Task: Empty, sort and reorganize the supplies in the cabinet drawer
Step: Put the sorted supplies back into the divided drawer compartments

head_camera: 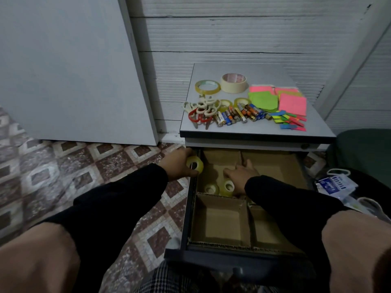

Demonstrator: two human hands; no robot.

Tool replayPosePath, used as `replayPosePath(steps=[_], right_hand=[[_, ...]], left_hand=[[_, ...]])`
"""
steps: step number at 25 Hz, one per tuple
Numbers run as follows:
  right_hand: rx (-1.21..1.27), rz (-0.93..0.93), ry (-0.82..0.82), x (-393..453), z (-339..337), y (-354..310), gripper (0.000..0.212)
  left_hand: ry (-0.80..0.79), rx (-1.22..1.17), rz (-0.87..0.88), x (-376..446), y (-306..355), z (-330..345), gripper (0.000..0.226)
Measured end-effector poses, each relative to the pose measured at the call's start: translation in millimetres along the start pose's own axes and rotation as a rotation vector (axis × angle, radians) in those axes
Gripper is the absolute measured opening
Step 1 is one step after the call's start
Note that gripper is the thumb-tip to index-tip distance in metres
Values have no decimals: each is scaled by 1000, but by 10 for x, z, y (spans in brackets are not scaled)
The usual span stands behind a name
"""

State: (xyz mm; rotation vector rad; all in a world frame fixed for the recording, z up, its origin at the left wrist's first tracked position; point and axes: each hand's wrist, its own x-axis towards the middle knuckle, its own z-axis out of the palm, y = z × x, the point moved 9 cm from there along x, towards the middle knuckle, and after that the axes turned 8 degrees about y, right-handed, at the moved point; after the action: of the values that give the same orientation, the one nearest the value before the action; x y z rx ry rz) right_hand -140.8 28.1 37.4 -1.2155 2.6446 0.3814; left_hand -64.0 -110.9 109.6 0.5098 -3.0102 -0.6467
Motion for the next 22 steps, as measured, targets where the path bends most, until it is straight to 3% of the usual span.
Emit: replayPosePath(steps=[16, 20, 22], right_hand=[[-79, 42, -60, 47, 161, -18, 64], [60, 24, -21, -23, 103, 13, 65], [201, -1, 75, -103, 1, 74, 58]], left_hand=[[-70, 32, 59, 107, 172, 255, 62], [-116, 114, 116, 176, 262, 363, 60], [-153, 218, 178, 220, 360, 445, 59]])
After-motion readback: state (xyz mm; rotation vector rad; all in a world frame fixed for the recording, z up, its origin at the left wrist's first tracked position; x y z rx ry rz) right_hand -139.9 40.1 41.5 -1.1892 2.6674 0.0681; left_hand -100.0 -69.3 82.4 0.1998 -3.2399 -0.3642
